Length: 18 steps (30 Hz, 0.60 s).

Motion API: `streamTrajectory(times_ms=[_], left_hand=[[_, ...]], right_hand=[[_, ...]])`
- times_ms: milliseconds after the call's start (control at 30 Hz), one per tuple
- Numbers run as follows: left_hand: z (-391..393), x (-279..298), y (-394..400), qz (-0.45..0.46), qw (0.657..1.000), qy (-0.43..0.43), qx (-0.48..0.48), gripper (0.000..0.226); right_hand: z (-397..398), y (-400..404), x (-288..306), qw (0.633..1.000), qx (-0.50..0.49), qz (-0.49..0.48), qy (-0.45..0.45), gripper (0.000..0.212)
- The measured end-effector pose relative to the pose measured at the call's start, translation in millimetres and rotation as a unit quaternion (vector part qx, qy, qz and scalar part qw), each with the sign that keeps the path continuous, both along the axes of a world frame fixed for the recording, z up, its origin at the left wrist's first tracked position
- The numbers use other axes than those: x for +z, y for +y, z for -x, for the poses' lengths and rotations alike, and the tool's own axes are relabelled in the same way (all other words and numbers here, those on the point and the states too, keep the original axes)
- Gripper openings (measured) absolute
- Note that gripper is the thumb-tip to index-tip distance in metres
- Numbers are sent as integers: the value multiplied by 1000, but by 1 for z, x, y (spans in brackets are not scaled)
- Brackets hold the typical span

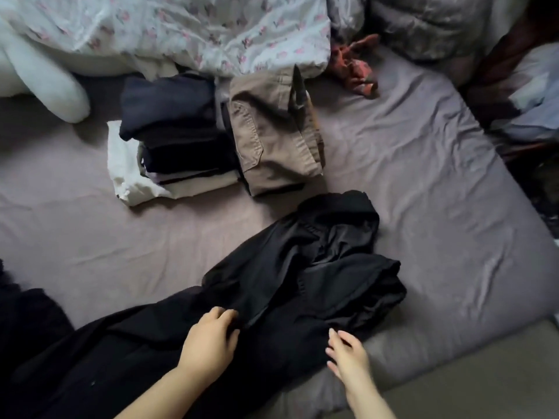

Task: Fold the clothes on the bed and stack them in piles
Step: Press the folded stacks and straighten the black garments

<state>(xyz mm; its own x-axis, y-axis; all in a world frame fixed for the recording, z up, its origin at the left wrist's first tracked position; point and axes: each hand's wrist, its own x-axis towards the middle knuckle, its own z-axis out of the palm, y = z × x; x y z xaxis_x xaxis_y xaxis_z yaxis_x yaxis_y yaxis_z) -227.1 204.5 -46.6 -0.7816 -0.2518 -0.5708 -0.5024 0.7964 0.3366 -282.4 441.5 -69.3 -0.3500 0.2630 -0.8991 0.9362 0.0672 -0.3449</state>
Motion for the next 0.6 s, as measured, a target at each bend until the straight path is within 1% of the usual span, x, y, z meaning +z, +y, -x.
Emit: streamTrajectory(times_ms=[100,200,233,300,333,367,433,467,533,600], left_hand=[[40,-15,9,-8,997,76,0,42],[88,-29,30,-41,987,156,-13,51],[102,-33,39,-51,985,166,-2,55],[121,-43,55,-61,987,148,23,55],[125,-48,62,-52,989,136,18,51],[125,-52,66,-36,990,133,3,48],[120,-61,67,-16,991,134,-13,49],[115,-65,65,-15,990,135,-22,51],[106,-75,57,-10,987,152,-59,59],[97,-82,47,4,981,161,-103,63]], right_hand=[[9,-22,-9,998,-57,-15,24,46],[42,-40,-17,993,-95,-53,54,55],[53,-43,-21,991,-102,-75,53,63],[69,-44,-30,983,-124,-132,29,80],[76,-42,-32,979,-130,-159,16,81],[81,-37,-32,978,-136,-155,17,73],[83,-22,-33,982,-146,-93,80,36],[83,-12,-30,981,-148,-70,108,25],[80,14,-21,978,-138,-74,140,34],[79,40,-11,976,-104,-120,146,28]])
